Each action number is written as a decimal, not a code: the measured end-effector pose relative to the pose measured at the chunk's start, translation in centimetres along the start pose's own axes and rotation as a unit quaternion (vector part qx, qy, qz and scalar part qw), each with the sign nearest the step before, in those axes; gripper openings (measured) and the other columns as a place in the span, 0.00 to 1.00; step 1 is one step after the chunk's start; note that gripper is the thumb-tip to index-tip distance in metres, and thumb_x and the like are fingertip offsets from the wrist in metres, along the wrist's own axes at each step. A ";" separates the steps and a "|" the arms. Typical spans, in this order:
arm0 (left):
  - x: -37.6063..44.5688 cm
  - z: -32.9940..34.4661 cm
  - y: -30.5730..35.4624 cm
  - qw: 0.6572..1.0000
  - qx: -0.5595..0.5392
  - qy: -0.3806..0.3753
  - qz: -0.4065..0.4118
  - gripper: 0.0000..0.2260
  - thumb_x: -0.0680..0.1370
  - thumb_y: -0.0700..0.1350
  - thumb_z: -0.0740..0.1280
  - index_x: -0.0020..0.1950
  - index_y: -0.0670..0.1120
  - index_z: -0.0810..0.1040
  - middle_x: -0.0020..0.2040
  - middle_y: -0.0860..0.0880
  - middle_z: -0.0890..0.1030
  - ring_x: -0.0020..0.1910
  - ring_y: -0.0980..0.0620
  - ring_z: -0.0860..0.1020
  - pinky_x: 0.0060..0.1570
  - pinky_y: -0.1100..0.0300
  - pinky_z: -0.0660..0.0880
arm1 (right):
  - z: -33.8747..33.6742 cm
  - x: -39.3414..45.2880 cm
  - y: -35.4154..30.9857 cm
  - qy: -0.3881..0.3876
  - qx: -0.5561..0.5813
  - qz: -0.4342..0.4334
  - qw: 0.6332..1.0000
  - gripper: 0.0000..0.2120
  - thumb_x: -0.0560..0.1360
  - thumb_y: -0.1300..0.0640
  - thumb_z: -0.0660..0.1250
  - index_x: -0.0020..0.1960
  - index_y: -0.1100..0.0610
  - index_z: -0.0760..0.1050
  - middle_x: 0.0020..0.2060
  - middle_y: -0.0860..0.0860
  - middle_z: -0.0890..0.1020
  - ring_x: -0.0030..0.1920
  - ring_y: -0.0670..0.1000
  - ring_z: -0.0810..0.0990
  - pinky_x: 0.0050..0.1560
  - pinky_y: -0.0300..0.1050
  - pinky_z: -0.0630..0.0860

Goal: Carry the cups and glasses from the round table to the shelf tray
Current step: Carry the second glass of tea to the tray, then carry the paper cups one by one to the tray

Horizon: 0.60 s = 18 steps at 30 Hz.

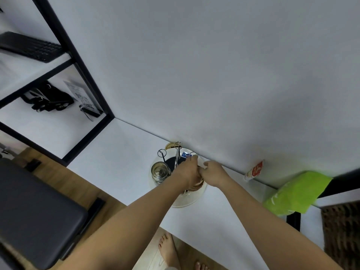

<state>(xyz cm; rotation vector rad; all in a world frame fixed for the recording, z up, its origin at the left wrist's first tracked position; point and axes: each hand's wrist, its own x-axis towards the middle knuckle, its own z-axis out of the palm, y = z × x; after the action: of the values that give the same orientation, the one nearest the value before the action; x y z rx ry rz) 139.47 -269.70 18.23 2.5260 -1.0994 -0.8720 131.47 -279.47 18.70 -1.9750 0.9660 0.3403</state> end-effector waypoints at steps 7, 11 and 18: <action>-3.5 -10.6 2.5 0.992 -0.020 0.117 0.040 0.23 0.80 0.50 0.68 0.74 0.48 0.68 0.71 0.46 0.74 0.67 0.45 0.75 0.64 0.50 0.74 | -6.5 -3.4 -6.6 0.065 -0.003 -0.126 0.990 0.18 0.83 0.54 0.60 0.71 0.59 0.73 0.68 0.56 0.77 0.66 0.55 0.76 0.60 0.42 0.70; -7.6 -18.4 4.5 0.964 -0.009 0.255 0.073 0.25 0.81 0.52 0.67 0.76 0.51 0.64 0.74 0.49 0.70 0.70 0.47 0.72 0.65 0.51 0.72 | -11.3 -7.8 -12.0 0.149 0.009 -0.257 0.955 0.19 0.82 0.52 0.62 0.71 0.56 0.72 0.66 0.54 0.79 0.64 0.52 0.77 0.57 0.39 0.67; -17.5 -28.3 9.9 0.861 -0.101 0.473 0.160 0.27 0.82 0.48 0.66 0.79 0.54 0.60 0.77 0.57 0.65 0.75 0.56 0.64 0.64 0.62 0.65 | -16.6 -18.6 -19.5 0.275 0.094 -0.462 0.838 0.24 0.81 0.49 0.64 0.75 0.47 0.63 0.68 0.44 0.72 0.56 0.48 0.79 0.49 0.39 0.72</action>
<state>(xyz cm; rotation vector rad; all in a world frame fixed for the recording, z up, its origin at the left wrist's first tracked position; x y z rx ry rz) 141.73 -263.92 52.35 2.0408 -0.9352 0.3370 131.56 -277.72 50.33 -2.1316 0.2357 -0.8701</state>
